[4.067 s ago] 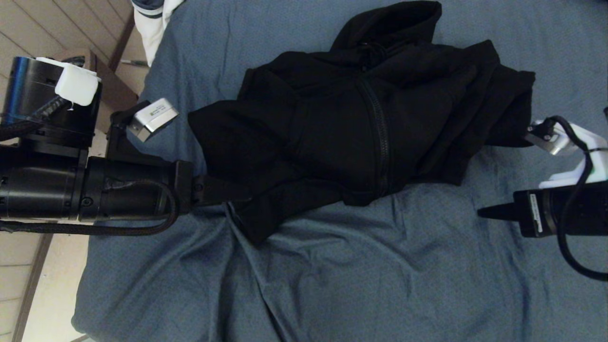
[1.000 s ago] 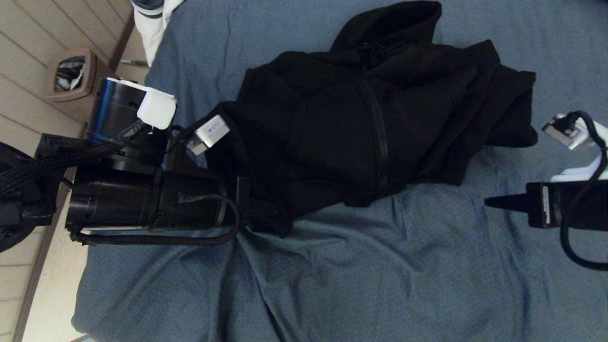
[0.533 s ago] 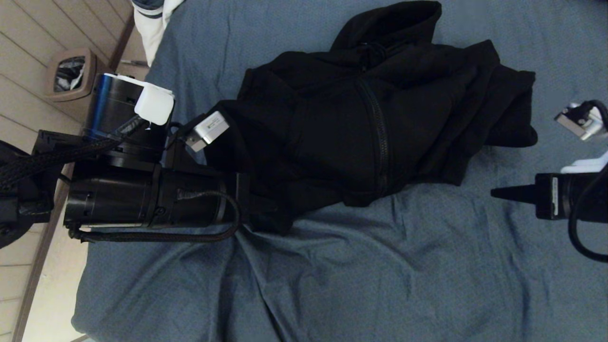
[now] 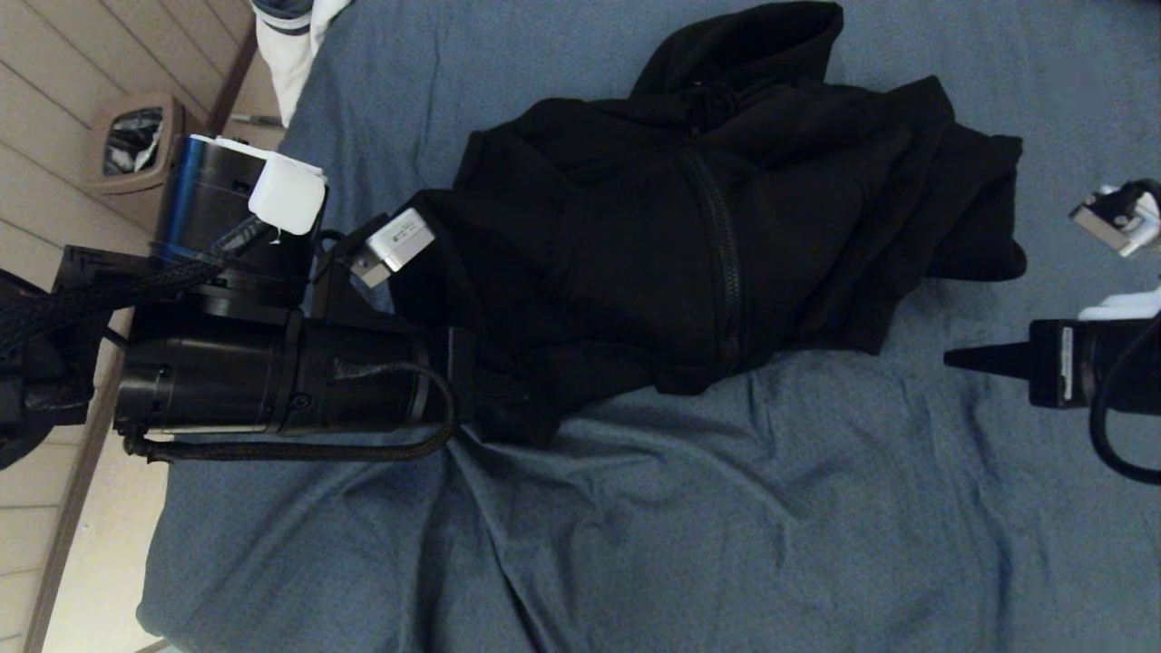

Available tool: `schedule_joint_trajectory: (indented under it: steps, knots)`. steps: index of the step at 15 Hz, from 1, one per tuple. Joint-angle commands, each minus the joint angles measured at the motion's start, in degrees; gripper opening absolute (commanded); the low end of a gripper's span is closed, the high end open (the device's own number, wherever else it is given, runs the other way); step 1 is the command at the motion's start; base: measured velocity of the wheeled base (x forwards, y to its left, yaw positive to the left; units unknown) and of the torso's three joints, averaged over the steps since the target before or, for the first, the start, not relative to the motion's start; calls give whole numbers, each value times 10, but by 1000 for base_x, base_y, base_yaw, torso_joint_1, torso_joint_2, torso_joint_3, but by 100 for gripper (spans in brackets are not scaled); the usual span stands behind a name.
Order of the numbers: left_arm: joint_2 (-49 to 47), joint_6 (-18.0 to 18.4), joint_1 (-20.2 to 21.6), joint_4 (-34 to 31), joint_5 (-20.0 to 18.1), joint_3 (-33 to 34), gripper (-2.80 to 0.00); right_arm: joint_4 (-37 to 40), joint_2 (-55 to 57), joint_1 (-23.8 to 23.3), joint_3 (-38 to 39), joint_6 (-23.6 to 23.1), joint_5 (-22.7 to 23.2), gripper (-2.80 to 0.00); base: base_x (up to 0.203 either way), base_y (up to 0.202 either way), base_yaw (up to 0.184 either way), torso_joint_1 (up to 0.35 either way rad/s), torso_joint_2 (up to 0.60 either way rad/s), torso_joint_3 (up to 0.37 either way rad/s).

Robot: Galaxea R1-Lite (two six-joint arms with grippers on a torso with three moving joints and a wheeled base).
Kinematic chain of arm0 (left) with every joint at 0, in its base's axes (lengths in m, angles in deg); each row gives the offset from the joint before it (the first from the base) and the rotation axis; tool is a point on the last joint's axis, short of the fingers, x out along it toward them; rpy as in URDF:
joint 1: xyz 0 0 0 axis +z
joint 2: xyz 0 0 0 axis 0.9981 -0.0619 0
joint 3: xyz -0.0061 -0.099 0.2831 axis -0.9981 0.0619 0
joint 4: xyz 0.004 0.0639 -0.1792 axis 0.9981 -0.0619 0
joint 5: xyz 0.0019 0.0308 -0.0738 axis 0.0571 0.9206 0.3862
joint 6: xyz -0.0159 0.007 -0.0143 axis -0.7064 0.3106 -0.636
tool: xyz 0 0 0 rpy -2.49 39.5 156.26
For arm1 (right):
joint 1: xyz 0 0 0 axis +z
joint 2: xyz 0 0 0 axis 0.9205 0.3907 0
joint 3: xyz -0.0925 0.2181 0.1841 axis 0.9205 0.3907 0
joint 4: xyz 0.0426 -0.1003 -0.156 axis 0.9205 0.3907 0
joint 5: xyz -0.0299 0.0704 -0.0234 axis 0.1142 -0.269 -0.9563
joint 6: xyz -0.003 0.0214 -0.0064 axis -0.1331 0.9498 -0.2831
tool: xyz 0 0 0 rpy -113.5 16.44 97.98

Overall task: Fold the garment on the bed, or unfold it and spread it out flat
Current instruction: Fold the black sweatshirt

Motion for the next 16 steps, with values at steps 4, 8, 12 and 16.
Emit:
schedule_joint_trajectory:
  steps: [4, 8, 12, 16]
  knots:
    - [4, -2, 0, -2, -1, 1, -280, -7, -5, 3, 7, -1, 1, 0, 0, 0, 0, 0, 0, 0]
    - [7, -2, 0, -2, -1, 2, -280, -8, -4, 5, -1, 1, 0, 0, 0, 0, 0, 0, 0, 0]
    - [7, -3, 0, 1, -2, 6, -280, -10, 15, 7, 11, 3, 6, 0, 0, 0, 0, 0, 0, 0]
    - [4, -3, 0, 1, -1, 3, -280, -23, 51, 15, -12, 18, 43, 0, 0, 0, 0, 0, 0, 0]
